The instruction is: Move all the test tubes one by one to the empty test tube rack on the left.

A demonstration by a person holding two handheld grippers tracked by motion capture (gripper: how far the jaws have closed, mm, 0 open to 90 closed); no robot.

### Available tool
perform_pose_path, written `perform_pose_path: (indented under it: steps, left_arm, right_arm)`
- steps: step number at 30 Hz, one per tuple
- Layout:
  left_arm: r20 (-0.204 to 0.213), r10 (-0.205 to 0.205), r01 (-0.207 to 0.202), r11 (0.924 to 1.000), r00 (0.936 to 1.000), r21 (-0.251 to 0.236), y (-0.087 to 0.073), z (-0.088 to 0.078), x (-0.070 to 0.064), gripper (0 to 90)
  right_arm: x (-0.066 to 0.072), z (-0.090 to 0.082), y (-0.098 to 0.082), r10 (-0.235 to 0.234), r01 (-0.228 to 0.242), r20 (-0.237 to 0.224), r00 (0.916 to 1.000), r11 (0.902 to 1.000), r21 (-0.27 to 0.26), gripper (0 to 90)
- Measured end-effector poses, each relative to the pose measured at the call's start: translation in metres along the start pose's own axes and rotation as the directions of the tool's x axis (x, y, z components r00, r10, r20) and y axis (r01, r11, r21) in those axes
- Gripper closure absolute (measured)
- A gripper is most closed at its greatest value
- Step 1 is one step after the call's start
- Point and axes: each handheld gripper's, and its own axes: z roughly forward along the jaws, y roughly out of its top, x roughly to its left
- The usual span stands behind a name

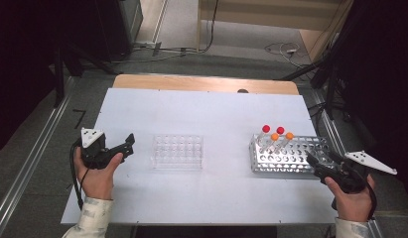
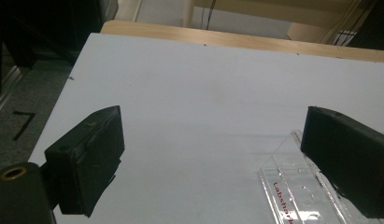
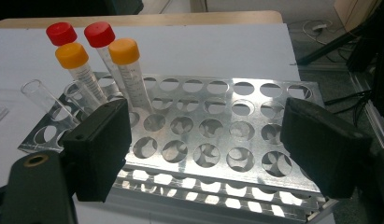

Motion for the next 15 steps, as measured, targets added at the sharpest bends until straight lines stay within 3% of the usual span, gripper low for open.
perform_pose_path:
  steps: [5,15]
  left_arm:
    - [0.008,-0.025,0.025,0.9996,0.9997,0.011,-0.002,0.0019,0.0038,6.9]
    - [0.017,-0.011,0.011,0.9999,0.9998,0.006,-0.0022,0.0013,0.0006,7.0]
  right_arm:
    - [0.0,0.0012,-0.001,0.001,-0.001,0.0,1.0,1.0,0.004,14.9]
    - [0.0066,0.0031,-0.0027,-0.015,0.015,-0.017,0.9997,0.9999,0.006,16.4]
